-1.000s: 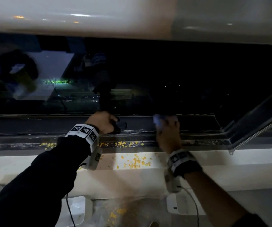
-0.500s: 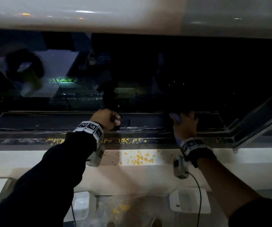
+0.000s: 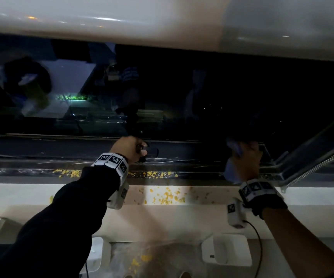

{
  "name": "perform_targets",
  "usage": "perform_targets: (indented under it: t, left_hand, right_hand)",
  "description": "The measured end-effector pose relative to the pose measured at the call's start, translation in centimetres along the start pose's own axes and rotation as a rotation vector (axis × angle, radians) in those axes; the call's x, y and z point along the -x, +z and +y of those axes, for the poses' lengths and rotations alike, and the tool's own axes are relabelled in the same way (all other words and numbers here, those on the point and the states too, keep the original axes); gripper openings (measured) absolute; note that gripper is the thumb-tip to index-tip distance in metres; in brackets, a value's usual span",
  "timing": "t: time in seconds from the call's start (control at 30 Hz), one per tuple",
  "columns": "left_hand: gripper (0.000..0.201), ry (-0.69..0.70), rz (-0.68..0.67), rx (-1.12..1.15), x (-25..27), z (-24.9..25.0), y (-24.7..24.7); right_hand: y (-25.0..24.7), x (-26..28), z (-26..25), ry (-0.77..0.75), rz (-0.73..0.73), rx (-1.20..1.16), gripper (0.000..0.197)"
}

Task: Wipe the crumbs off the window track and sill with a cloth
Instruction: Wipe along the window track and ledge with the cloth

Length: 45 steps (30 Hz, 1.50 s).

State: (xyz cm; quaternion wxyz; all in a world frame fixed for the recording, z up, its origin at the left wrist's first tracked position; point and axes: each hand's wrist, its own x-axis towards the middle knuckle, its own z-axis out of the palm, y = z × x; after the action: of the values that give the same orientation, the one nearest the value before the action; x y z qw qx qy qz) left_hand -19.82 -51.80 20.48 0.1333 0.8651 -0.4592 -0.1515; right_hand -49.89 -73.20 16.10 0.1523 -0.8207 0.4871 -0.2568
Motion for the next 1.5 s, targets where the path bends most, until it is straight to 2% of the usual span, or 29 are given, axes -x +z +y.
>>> perform_targets:
  t: [0.03, 0.07, 0.17, 0.27, 0.37, 0.4, 0.47, 0.53, 0.57, 0.63, 0.7, 0.77, 0.83, 0.9, 0.97, 1.0, 1.07, 1.17, 1.23, 1.27, 1.37, 1.43, 1.5]
  left_hand:
    - [0.029, -0.001, -0.003, 0.005, 0.0, 0.0, 0.0]
    - [0.028, -0.004, -0.008, 0.011, -0.1, 0.0, 0.0]
    - [0.027, 0.002, -0.013, 0.014, -0.1, -0.1, 0.0]
    - [0.026, 0.011, 0.011, 0.023, 0.0, 0.0, 0.0]
    - [0.027, 0.012, 0.03, 0.019, 0.2, 0.0, -0.1]
    - [0.028, 0.014, 0.026, 0.02, 0.2, -0.1, -0.1]
    - [0.027, 0.014, 0.014, 0.022, 0.2, -0.1, -0.1]
    - [0.027, 0.009, 0.01, 0.032, 0.2, -0.1, -0.1]
    - [0.027, 0.009, 0.012, 0.032, 0.1, -0.1, -0.2]
    - [0.027, 0.011, 0.014, 0.026, 0.2, 0.0, -0.1]
    - [0.026, 0.012, 0.02, 0.019, 0.2, 0.0, -0.1]
    - [0.026, 0.008, 0.016, 0.021, 0.2, 0.0, -0.1]
    - [0.025, 0.013, 0.009, 0.033, 0.2, 0.0, -0.1]
    - [0.025, 0.016, 0.01, 0.032, 0.3, -0.2, -0.2]
    - [0.026, 0.015, 0.019, 0.025, 0.4, -0.2, -0.1]
    - [0.027, 0.017, 0.02, 0.024, 0.4, -0.2, -0.1]
    - [0.027, 0.021, 0.017, 0.029, 0.4, -0.2, 0.0]
    - [0.026, 0.023, 0.018, 0.037, 0.4, -0.2, 0.1]
    - [0.026, 0.016, 0.013, 0.033, 0.5, 0.0, 0.0]
    - [0.026, 0.014, 0.011, 0.031, 0.5, 0.0, 0.0]
    - [0.026, 0.026, 0.007, 0.014, 0.5, 0.3, -0.1]
    - [0.027, 0.029, 0.006, 0.011, 0.5, 0.5, -0.2]
    - [0.027, 0.025, 0.004, 0.011, 0.5, 0.4, -0.3]
  right_hand:
    - [0.1, 0.0, 0.5, 0.072, 0.013, 0.059, 0.042]
    - [0.9, 0.7, 0.1, 0.082, 0.022, 0.094, 0.043]
    - [4.1, 4.5, -5.2, -0.097, 0.065, 0.061, 0.049]
    - [6.6, 8.0, -9.6, -0.254, -0.087, -0.135, 0.045]
    - [5.4, 8.5, -9.7, -0.398, -0.288, -0.39, 0.027]
    - [4.4, 8.0, -8.9, -0.376, -0.275, -0.429, 0.024]
    - [2.3, 5.8, -5.7, -0.241, -0.114, -0.389, 0.024]
    - [0.3, 2.9, -2.3, -0.057, 0.059, -0.251, 0.029]
    - [0.1, 1.4, -0.7, 0.019, 0.081, -0.15, 0.034]
    - [0.4, -0.6, 0.9, 0.147, -0.001, 0.079, 0.044]
    - [1.9, -0.7, 0.4, 0.161, -0.086, 0.238, 0.058]
    - [4.2, 1.4, -2.3, 0.049, -0.081, 0.235, 0.057]
    - [5.7, 4.5, -6.6, -0.159, -0.073, 0.11, 0.052]
    - [6.2, 7.2, -10.2, -0.41, -0.124, -0.107, 0.047]
    - [5.3, 8.4, -10.9, -0.569, -0.193, -0.338, 0.041]
    - [4.5, 8.2, -9.9, -0.571, -0.198, -0.422, 0.039]
    - [2.8, 7.4, -6.5, -0.415, -0.079, -0.43, 0.036]
    - [0.8, 4.4, 0.6, -0.046, 0.194, -0.187, 0.037]
    - [0.9, 2.9, 2.4, 0.1, 0.234, -0.02, 0.041]
    - [1.5, 2.9, 1.9, 0.096, 0.201, 0.047, 0.043]
    - [4.4, 4.3, -2.6, -0.129, 0.086, 0.124, 0.049]
    - [5.8, 6.0, -5.7, -0.252, 0.023, 0.041, 0.045]
    - [6.0, 6.8, -6.8, -0.359, -0.026, -0.146, 0.034]
